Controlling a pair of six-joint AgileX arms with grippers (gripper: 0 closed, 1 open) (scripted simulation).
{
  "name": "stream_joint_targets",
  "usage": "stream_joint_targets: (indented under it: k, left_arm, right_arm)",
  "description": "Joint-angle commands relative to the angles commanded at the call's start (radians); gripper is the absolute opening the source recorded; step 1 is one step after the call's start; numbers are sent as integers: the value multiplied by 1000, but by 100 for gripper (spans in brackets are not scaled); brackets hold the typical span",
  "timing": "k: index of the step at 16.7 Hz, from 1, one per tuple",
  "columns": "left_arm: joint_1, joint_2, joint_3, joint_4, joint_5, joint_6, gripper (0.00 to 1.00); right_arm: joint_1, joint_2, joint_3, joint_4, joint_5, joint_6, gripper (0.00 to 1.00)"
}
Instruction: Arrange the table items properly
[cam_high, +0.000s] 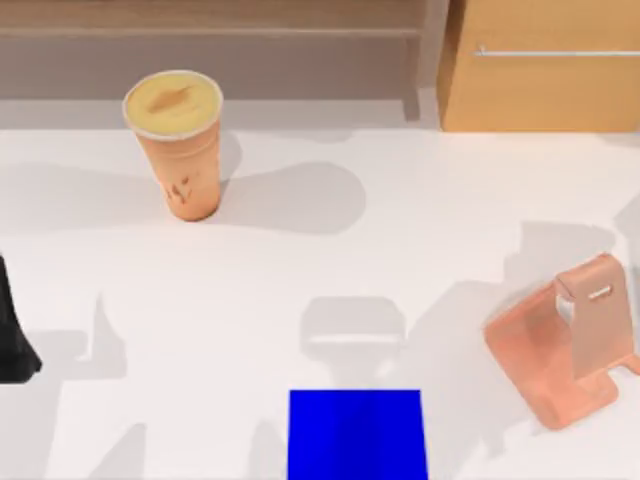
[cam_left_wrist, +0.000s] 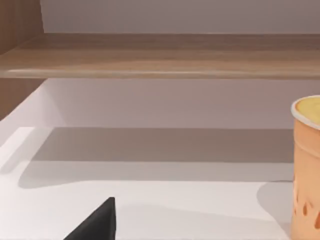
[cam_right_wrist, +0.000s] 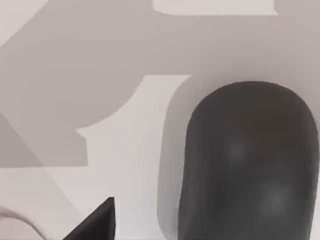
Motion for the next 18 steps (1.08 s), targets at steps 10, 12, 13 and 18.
stream_joint_targets:
  k: [10, 12, 13, 18]
  left_arm:
    - [0, 0, 0, 0, 0, 0, 100]
    - [0, 0, 0, 0, 0, 0, 100]
    - [0, 0, 0, 0, 0, 0, 100]
    - [0, 0, 0, 0, 0, 0, 100]
  right_arm:
    - [0, 32, -50, 73, 0, -1, 77]
    - [0, 32, -50, 73, 0, -1, 62]
    - [0, 32, -50, 73, 0, -1, 55]
    - [0, 32, -50, 73, 0, -1, 17]
